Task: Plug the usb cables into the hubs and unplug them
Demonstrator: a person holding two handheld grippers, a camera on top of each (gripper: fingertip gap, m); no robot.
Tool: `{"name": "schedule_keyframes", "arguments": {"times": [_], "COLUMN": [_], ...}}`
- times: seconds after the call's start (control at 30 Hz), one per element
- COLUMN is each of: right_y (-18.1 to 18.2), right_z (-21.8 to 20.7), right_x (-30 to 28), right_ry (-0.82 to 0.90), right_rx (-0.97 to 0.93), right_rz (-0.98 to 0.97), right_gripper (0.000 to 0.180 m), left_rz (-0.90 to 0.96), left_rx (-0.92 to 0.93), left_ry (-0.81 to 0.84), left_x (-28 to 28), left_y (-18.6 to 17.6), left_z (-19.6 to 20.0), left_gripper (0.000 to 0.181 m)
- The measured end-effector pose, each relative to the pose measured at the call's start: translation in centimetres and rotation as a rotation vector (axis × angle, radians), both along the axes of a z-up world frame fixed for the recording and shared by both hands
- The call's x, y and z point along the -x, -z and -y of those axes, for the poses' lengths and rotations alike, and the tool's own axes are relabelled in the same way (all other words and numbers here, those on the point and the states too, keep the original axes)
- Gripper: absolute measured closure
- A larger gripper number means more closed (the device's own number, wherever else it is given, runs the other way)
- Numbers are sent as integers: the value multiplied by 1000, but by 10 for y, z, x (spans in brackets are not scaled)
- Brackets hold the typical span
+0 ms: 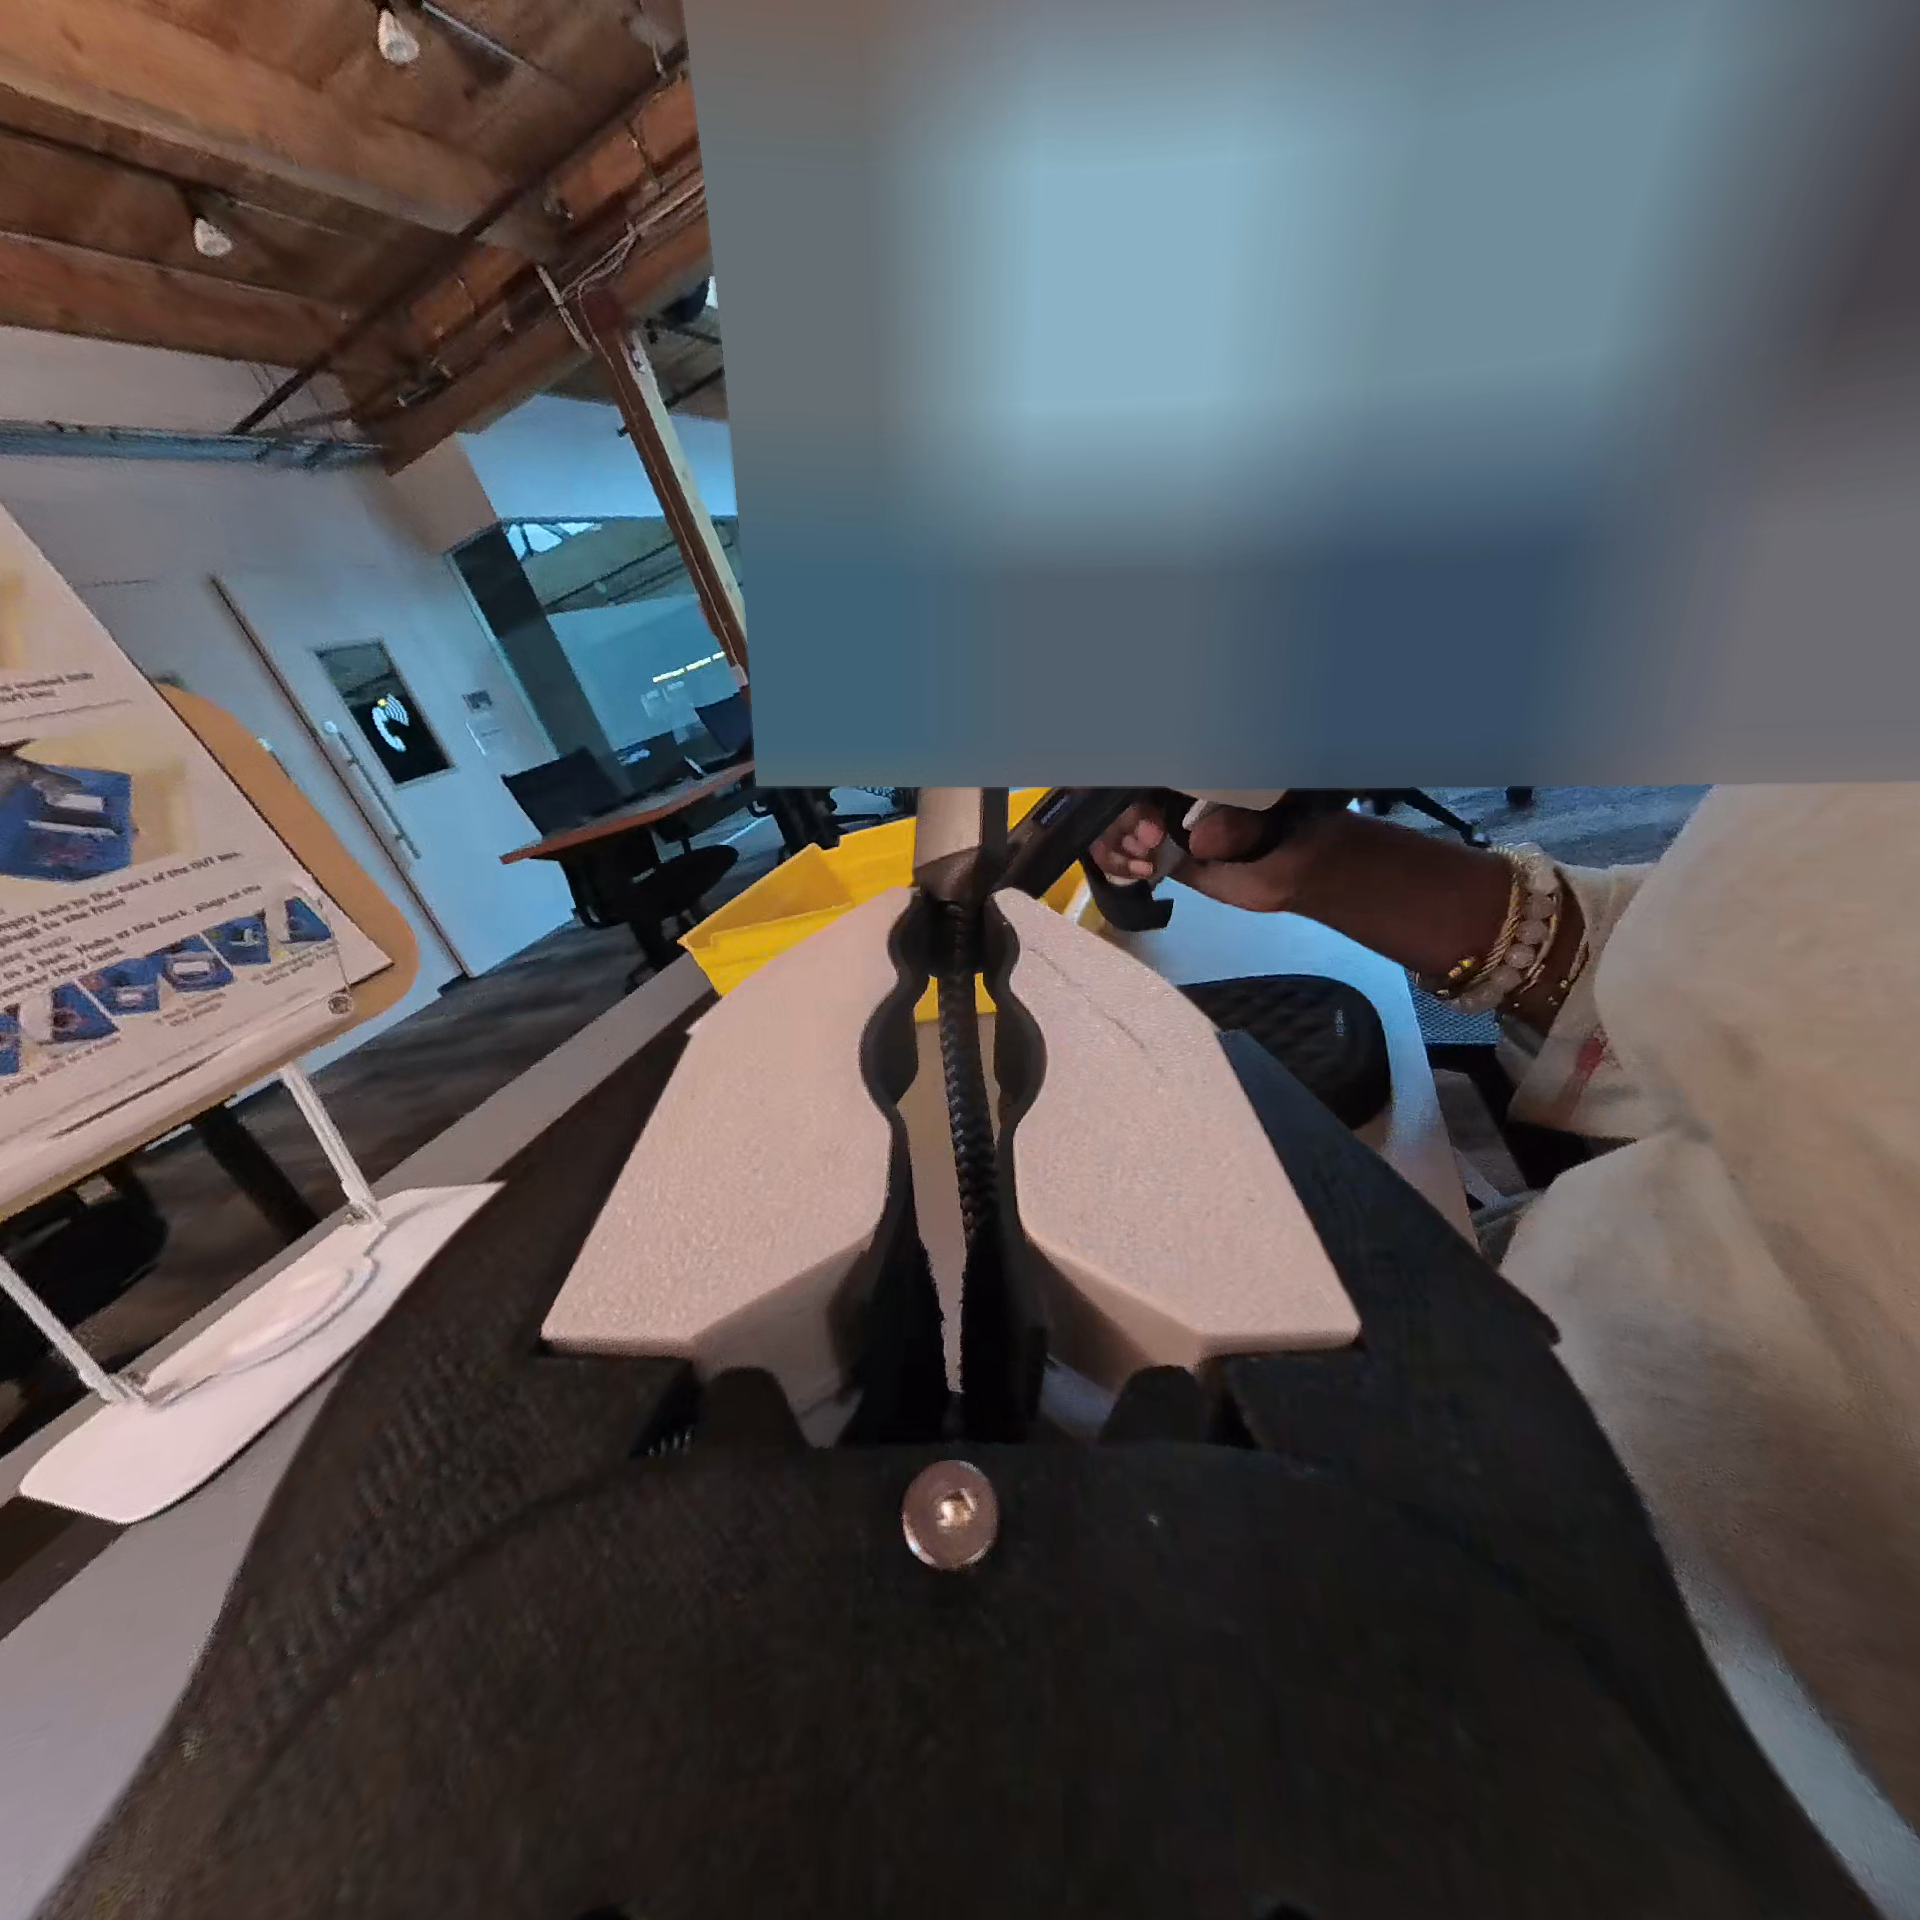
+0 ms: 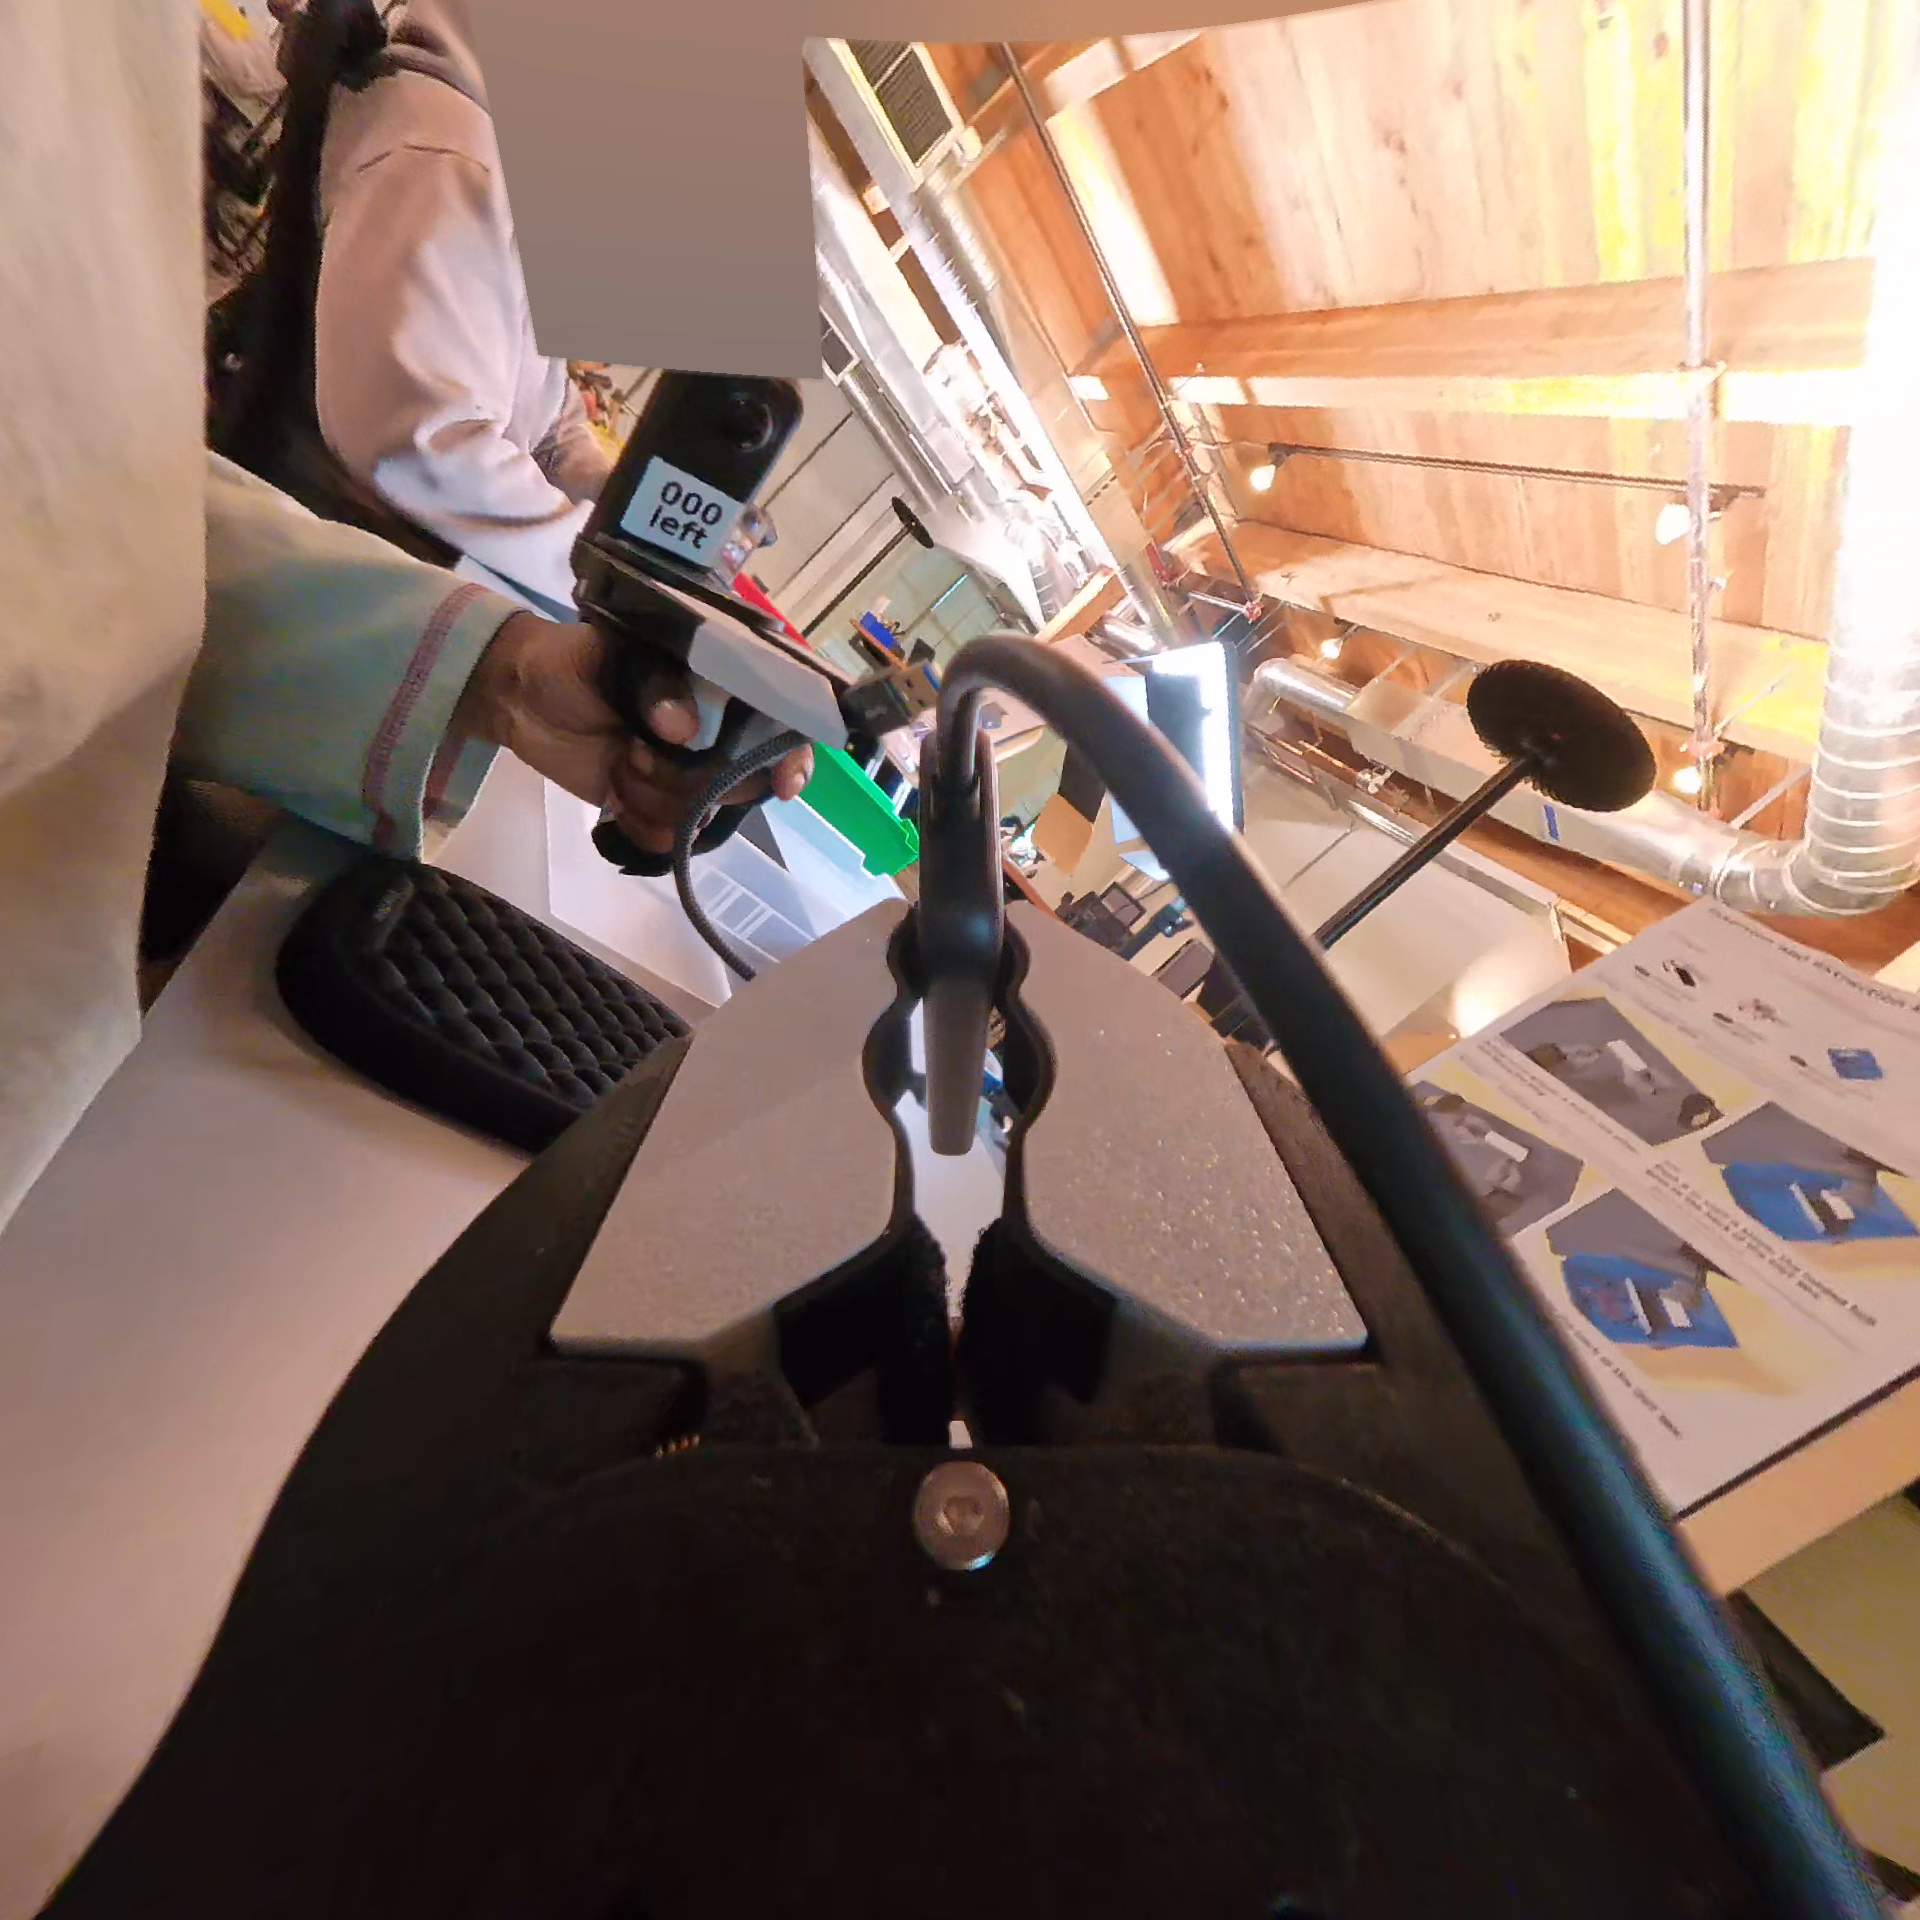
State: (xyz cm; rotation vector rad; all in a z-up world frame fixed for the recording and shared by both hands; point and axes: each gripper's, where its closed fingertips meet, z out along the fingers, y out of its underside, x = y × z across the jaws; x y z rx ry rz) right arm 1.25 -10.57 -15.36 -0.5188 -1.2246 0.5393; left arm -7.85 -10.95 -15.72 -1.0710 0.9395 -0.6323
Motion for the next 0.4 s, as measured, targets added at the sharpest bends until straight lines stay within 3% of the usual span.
{"name": "schedule_keyframes", "arguments": {"times": [0.17,0.4], "right_y": [-3,-8], "right_z": [2,-15], "right_x": [1,-11], "right_ry": [-17,-196], "right_rx": [21,405], "right_rz": [-22,-147], "right_gripper": [167,167], "left_rz": [-102,-502], "left_rx": [-2,-269], "left_ry": [-65,-275], "left_x": [-1,4], "left_y": [7,16], "left_z": [-5,-14], "left_gripper": [171,171]}}
